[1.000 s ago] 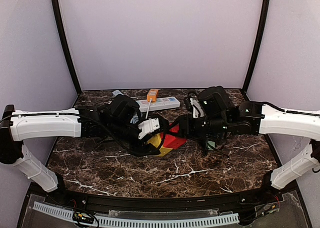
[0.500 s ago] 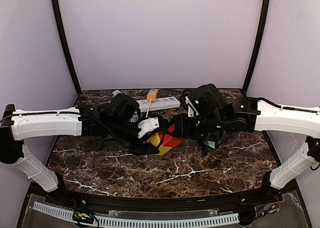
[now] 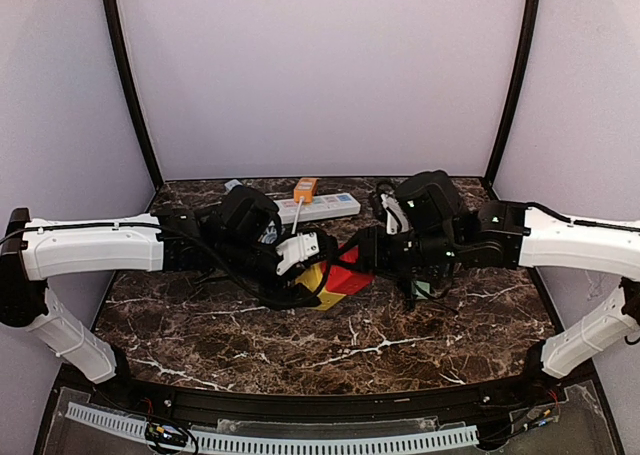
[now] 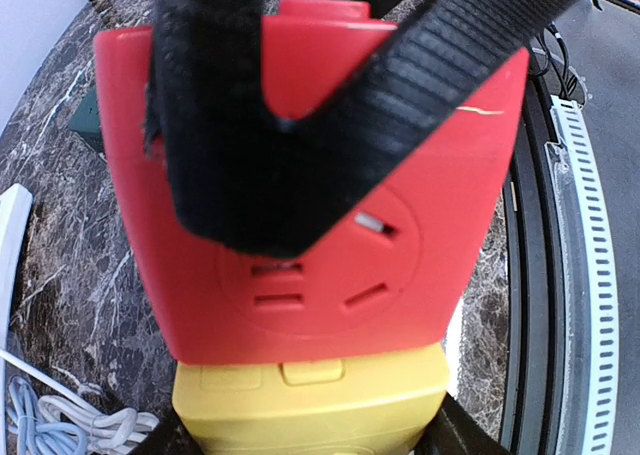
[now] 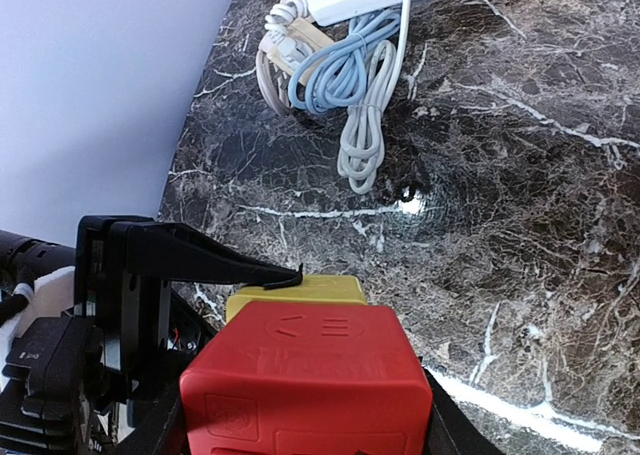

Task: Pull the plug off the socket
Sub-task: Remove the plug from the socket.

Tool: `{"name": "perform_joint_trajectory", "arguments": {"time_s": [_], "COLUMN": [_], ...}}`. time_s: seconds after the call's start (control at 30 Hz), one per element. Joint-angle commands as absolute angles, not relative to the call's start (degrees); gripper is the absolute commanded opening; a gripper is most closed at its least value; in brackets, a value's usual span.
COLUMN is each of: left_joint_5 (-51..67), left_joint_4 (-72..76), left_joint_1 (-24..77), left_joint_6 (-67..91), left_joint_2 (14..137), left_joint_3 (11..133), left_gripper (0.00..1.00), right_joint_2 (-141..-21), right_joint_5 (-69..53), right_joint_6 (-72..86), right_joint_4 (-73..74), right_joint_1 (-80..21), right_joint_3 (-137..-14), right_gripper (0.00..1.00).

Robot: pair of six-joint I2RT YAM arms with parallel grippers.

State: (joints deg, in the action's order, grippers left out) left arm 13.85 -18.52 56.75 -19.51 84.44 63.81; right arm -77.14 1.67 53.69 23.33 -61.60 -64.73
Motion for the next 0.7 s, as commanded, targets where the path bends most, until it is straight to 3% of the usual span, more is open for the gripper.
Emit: {"name": "perform_joint_trajectory", "arguments": {"time_s": [0.0, 0.33, 0.67], "left_joint_5": [12.3, 8.6, 8.5], "left_joint_4": [-22.4, -22.8, -22.9], "left_joint_1": [55.8, 55.8, 54.7], "left_joint_6": [-18.8, -18.1, -16.6], "left_joint_2": [84.8, 85.7, 86.0], "left_joint_3": [64.4, 64.9, 65.4], "left_gripper": [0.01, 0.01, 0.01], "right_joint_2": [-73.4, -73.2, -72.8], "right_joint_5": [-3.4, -4.5, 3.6], "right_joint_6": [55.1, 54.9, 54.7], "right_joint_4": [15.9, 14.9, 21.5], "right_joint_1": [-59.7, -59.6, -63.2], "right_joint_3": [-62.3, -61.9, -64.1], "right_gripper": [0.00, 0.00, 0.00]}}
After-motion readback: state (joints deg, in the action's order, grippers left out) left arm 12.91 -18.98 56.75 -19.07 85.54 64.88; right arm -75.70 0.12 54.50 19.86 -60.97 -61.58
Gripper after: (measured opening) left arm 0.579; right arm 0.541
